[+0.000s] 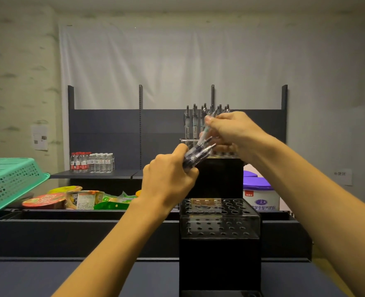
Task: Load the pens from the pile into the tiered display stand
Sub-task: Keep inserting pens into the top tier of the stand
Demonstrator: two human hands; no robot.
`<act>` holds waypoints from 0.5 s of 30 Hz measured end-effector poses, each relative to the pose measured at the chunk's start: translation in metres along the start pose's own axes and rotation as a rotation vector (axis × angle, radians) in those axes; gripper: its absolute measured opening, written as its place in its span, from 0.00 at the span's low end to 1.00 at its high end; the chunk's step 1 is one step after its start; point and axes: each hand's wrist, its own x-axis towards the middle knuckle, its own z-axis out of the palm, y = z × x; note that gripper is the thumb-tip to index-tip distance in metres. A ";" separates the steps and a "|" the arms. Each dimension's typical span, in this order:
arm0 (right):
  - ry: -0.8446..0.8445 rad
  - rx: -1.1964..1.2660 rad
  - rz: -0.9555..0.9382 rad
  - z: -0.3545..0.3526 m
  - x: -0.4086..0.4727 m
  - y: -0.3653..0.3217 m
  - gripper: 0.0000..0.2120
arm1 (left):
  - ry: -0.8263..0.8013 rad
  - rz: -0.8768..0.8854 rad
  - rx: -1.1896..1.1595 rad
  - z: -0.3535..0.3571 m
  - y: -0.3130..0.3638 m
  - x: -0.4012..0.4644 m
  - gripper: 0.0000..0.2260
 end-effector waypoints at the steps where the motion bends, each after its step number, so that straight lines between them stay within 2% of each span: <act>1: 0.048 0.045 -0.008 -0.002 0.002 0.000 0.11 | -0.022 0.015 0.008 0.000 -0.002 -0.002 0.07; 9: 0.438 0.194 -0.227 -0.001 0.029 0.005 0.11 | -0.066 0.148 -0.002 0.005 -0.007 -0.009 0.08; 12: 0.506 0.161 -0.288 0.005 0.035 0.004 0.11 | -0.041 0.194 -0.003 0.008 -0.007 -0.008 0.08; 15: 0.503 0.098 -0.321 0.012 0.040 0.002 0.09 | -0.038 0.205 0.000 0.009 -0.008 -0.008 0.08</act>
